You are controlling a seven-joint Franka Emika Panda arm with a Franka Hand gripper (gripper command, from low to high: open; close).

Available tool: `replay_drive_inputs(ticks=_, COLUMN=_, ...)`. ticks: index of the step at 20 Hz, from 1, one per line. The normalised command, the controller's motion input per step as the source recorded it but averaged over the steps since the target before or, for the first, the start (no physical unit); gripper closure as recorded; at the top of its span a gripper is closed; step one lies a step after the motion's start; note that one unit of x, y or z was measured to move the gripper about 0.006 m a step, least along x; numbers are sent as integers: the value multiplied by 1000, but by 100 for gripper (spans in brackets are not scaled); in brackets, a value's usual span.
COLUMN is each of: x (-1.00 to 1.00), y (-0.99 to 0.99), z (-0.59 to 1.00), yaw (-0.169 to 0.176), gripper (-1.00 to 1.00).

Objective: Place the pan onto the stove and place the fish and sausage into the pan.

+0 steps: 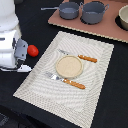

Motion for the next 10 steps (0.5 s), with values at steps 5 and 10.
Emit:
replay_drive_inputs(ticks=5, x=110, y=-38, z=-276, yaw=4, gripper=-100)
replay_drive_inputs(ticks=10, x=67, y=-58, z=-265, yaw=4, gripper=-100)
